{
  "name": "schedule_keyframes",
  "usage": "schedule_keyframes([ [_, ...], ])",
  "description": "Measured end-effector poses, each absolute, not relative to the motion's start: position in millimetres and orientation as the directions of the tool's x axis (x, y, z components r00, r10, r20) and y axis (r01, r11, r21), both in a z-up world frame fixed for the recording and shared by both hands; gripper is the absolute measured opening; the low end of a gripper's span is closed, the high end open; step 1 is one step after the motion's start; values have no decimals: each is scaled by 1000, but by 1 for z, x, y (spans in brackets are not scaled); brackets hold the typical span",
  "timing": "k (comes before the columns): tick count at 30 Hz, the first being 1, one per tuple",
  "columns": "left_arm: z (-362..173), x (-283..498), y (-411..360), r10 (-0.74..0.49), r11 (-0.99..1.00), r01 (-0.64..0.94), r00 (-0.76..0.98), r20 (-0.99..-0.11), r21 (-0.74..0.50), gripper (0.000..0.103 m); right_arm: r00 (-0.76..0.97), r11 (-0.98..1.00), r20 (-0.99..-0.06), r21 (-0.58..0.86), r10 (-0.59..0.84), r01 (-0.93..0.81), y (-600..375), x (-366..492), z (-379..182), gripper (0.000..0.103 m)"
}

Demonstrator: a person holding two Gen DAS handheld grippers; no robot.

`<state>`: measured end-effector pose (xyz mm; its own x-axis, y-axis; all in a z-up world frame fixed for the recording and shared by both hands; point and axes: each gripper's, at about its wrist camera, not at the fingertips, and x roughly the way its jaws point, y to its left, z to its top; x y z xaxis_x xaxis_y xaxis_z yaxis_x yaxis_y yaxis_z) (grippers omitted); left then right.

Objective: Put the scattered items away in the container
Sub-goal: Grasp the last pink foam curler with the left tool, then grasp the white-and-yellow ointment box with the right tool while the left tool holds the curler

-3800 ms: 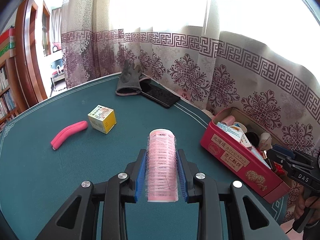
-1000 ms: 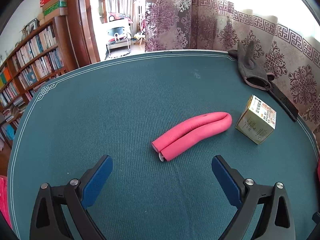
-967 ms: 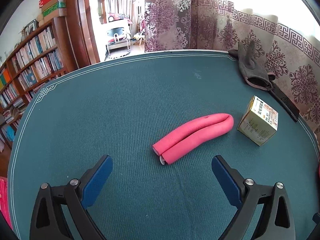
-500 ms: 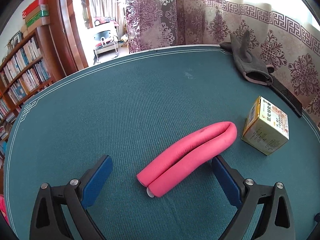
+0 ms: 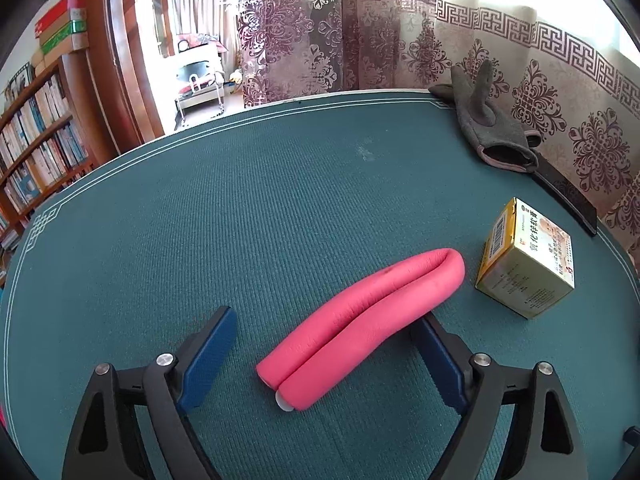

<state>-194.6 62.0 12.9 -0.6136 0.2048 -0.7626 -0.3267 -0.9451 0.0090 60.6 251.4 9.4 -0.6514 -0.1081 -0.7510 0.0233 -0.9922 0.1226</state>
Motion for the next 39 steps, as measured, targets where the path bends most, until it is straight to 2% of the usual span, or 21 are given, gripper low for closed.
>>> schedule_keyframes([
  [1, 14, -193, 64, 215, -942, -337, -612, -761, 5, 75, -652, -992, -751, 123, -108, 23, 251, 61, 9, 85],
  [3, 16, -190, 67, 219, -939, -344, -613, -759, 7, 59, -652, -992, -750, 127, -111, 23, 251, 61, 10, 85],
  [6, 17, -185, 69, 223, -942, -335, -609, -761, -8, 52, -654, -991, -748, 132, -115, 23, 252, 61, 10, 86],
  [8, 18, -181, 68, 227, -943, -332, -608, -761, -16, 35, -653, -991, -748, 133, -116, 23, 252, 60, 11, 86],
  [12, 19, -172, 66, 253, -941, -336, -593, -765, -50, 21, -654, -991, -748, 132, -115, 23, 252, 60, 10, 86],
  [18, 20, -158, 63, 317, -932, -336, -571, -757, -137, 17, -647, -986, -749, 165, -144, 29, 255, 56, 14, 86],
  [27, 17, -160, 62, 306, -938, -319, -581, -754, -135, 17, -719, -986, -677, 145, -160, 83, 244, 3, 48, 86],
  [32, 16, -160, 62, 307, -938, -323, -596, -742, -128, 17, -718, -980, -670, 180, -189, 90, 241, -46, 52, 86],
  [39, 16, -159, 61, 319, -935, -326, -596, -737, -141, 17, -721, -990, -678, 117, -141, 83, 232, -117, 48, 86],
])
